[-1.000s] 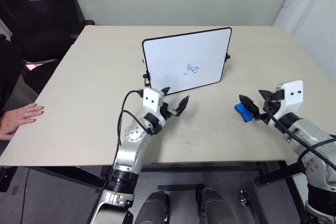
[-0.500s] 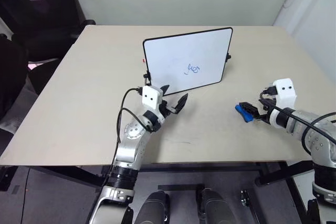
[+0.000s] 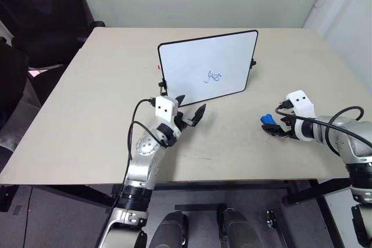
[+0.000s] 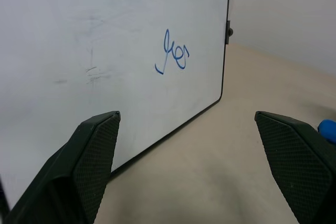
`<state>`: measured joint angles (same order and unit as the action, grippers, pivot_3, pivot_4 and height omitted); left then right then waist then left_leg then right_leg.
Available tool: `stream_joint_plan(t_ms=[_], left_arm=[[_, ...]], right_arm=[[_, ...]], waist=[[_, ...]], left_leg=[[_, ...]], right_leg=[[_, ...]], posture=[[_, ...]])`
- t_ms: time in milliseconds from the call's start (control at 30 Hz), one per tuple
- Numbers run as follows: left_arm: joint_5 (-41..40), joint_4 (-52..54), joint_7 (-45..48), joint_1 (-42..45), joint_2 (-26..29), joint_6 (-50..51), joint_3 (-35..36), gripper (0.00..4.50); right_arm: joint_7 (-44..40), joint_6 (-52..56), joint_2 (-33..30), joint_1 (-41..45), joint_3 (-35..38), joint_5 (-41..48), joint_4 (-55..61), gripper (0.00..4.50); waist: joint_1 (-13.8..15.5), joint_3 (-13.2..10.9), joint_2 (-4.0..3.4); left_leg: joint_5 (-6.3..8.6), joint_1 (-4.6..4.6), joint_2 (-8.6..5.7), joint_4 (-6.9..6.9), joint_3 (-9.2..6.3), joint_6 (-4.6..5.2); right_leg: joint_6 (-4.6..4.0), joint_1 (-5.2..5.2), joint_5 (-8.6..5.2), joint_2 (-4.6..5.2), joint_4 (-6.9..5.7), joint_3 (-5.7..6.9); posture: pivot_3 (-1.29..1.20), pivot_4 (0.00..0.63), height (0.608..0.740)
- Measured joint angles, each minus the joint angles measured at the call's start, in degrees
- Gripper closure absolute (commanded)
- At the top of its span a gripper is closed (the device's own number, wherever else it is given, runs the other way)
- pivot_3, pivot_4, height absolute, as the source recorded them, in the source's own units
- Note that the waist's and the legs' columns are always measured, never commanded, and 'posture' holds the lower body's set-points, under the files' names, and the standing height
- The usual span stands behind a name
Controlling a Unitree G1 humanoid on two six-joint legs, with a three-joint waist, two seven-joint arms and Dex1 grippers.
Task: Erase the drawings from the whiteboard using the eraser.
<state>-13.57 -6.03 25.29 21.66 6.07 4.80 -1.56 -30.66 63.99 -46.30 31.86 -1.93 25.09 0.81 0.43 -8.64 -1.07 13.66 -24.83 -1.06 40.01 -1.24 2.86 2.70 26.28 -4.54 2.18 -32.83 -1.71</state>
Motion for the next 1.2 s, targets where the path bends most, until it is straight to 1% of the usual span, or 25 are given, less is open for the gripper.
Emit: stream_joint_plan(t_ms=[100,167,233,267,467,567,667,700,733,767,867,933,1000,1100,1200], left_arm=[[0.0,1.2,-0.5,-0.5,0.0,0.0,0.2,0.0],[0.0,1.6,-0.7,-0.6,0.0,0.0,0.4,0.0],[0.0,2.0,-0.8,-0.9,-0.1,0.0,0.4,0.0],[0.0,2.1,-0.8,-0.9,-0.1,0.1,0.4,0.0],[0.0,3.0,-1.1,-1.8,-0.3,0.2,0.4,0.0],[0.0,3.3,-1.5,-1.8,-0.4,0.2,0.4,0.0],[0.0,3.4,-1.6,-1.8,-0.4,0.2,0.4,0.0],[0.0,3.4,-1.6,-1.8,-0.4,0.2,0.4,0.0],[0.0,3.4,-1.6,-1.8,-0.4,0.2,0.4,0.0],[0.0,3.4,-1.6,-1.8,-0.4,0.2,0.4,0.0],[0.0,3.4,-1.6,-1.8,-0.4,0.2,0.4,0.0],[0.0,3.4,-1.6,-1.8,-0.4,0.2,0.3,0.0],[0.0,3.4,-1.6,-1.7,-0.4,0.2,0.4,0.0],[0.0,3.4,-1.6,-1.7,-0.4,0.2,0.3,0.0],[0.0,3.4,-1.6,-1.7,-0.3,0.2,0.2,0.0]], right_arm=[[-2.3,-0.7,-1.3,1.6,-2.7,-1.8,-2.1,0.6],[-3.6,-1.0,-1.9,1.7,-3.9,-2.7,-3.1,1.21],[-4.9,-1.1,-1.9,1.7,-4.5,-3.1,-4.0,2.02],[-5.4,-1.1,-2.0,1.8,-4.8,-3.2,-4.3,2.28],[-8.5,-1.0,-2.8,2.6,-5.9,-4.3,-4.4,2.28],[-8.9,-1.1,-2.8,2.6,-6.2,-5.1,-4.7,2.85],[-9.7,-1.3,-2.8,2.6,-6.2,-5.6,-4.7,3.74],[-9.9,-1.3,-2.9,2.6,-6.2,-5.7,-4.6,3.99],[-10.0,-1.4,-3.0,2.6,-6.2,-5.7,-4.6,4.11],[-10.2,-1.4,-3.1,2.6,-6.2,-5.8,-4.3,4.19],[-10.7,-1.3,-3.2,2.5,-5.5,-5.3,-1.9,4.2],[-10.7,-1.0,-2.9,2.5,-3.6,-4.2,1.0,4.2],[-10.1,-0.3,-0.9,2.6,-1.2,-3.2,3.9,4.2],[-4.9,2.0,7.8,5.4,3.2,-1.5,6.6,4.2],[-0.8,3.1,12.7,8.0,5.5,-1.0,7.0,4.2]], waist=[[0.1,0.0,0.0],[0.1,0.0,0.0],[0.1,0.0,0.0],[0.1,0.0,0.0],[0.1,0.0,0.0],[0.1,0.0,0.0],[0.1,0.0,0.0],[0.1,0.0,0.0],[0.1,0.0,0.0],[0.1,0.0,0.0],[0.1,0.0,0.0],[0.1,0.0,0.0],[0.0,0.0,0.0],[-0.3,0.0,-0.01],[-0.3,0.0,-0.01]], left_leg=[[-0.01,0.0,0.0,0.0,-0.03,0.0],[-0.01,0.0,0.0,0.0,-0.03,0.01],[0.0,0.0,0.0,0.0,0.0,0.0],[0.0,0.0,0.0,0.0,0.0,0.01],[-0.01,0.01,0.01,0.0,-0.01,0.01],[-0.01,0.01,0.01,0.01,0.0,0.01],[-0.01,0.02,0.01,0.01,-0.01,0.01],[-0.01,0.02,0.01,0.01,-0.01,0.01],[-0.01,0.02,0.01,0.01,0.0,0.01],[-0.02,0.02,0.0,0.02,0.0,0.02],[-0.02,0.02,0.01,0.02,0.0,0.02],[-0.02,0.02,0.01,0.02,-0.01,0.01],[-0.02,0.03,0.01,0.02,0.0,0.01],[-0.03,0.18,0.0,0.02,0.04,0.02],[-0.05,0.21,0.01,0.02,0.03,0.03]], right_leg=[[-0.01,-0.01,0.0,0.0,0.0,0.02],[-0.01,-0.01,-0.01,0.0,-0.01,0.02],[-0.01,0.0,-0.01,0.0,-0.01,0.01],[-0.01,0.0,-0.01,0.0,-0.01,0.01],[-0.03,-0.02,0.0,0.0,-0.01,0.02],[-0.03,-0.01,0.0,0.01,-0.01,0.01],[-0.03,-0.02,0.0,0.01,-0.02,0.01],[-0.04,-0.02,0.0,0.01,-0.02,0.01],[-0.04,-0.02,0.01,0.01,-0.02,0.01],[-0.04,-0.02,0.01,0.01,-0.02,0.01],[-0.05,-0.01,0.01,0.01,-0.03,0.01],[-0.05,-0.01,0.01,0.0,-0.03,0.02],[-0.07,-0.02,0.0,0.0,-0.03,0.02],[-0.13,-0.08,0.04,0.0,-0.07,-0.01],[-0.18,-0.08,0.08,0.0,-0.09,0.01]], posture=[[0.0,0.15,0.74],[0.0,0.15,0.74],[0.0,0.15,0.74],[0.0,0.15,0.74],[0.0,0.15,0.74],[0.0,0.15,0.74],[0.0,0.15,0.74],[0.0,0.15,0.74],[0.0,0.15,0.74],[0.0,0.15,0.74],[0.0,0.15,0.74],[0.0,0.15,0.74],[0.0,0.15,0.74],[0.0,0.15,0.74],[0.0,0.15,0.74]])
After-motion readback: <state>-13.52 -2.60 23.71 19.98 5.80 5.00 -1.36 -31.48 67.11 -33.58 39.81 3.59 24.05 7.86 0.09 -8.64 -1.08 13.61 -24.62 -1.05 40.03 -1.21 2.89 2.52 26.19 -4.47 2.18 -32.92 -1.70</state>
